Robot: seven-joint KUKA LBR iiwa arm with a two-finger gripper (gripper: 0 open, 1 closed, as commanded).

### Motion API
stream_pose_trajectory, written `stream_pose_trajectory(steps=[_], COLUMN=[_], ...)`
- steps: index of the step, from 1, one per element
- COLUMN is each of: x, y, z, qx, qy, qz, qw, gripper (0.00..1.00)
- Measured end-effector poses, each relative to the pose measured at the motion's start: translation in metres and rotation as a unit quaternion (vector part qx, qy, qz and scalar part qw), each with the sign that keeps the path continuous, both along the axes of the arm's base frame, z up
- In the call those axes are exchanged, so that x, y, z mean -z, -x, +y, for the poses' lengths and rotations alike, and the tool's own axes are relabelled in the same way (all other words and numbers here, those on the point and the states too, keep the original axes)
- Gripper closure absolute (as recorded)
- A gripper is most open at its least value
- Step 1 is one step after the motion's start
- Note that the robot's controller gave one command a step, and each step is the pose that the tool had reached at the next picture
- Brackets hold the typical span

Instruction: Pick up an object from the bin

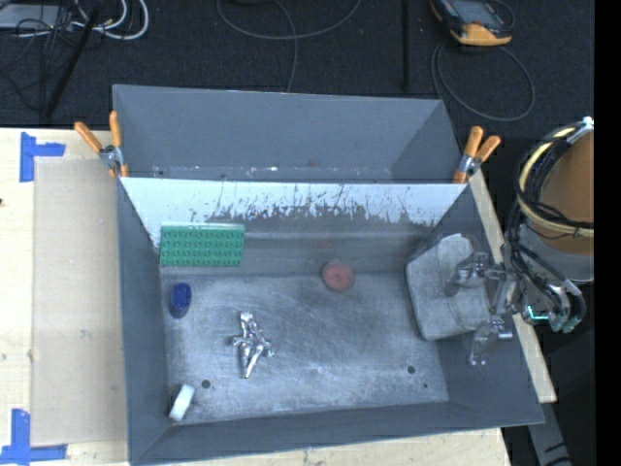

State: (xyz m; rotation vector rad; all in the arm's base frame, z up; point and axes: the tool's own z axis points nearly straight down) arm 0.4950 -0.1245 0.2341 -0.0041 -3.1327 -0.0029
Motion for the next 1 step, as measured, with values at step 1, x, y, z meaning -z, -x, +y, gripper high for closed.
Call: stream_pose_trajectory(steps=[1], x=[0.0746], y=[-0.0304], z=[0.0825], qx=[0.041], qy=[-0.001], qz=[-0.0006], qw=[0.9991], gripper=[0.0])
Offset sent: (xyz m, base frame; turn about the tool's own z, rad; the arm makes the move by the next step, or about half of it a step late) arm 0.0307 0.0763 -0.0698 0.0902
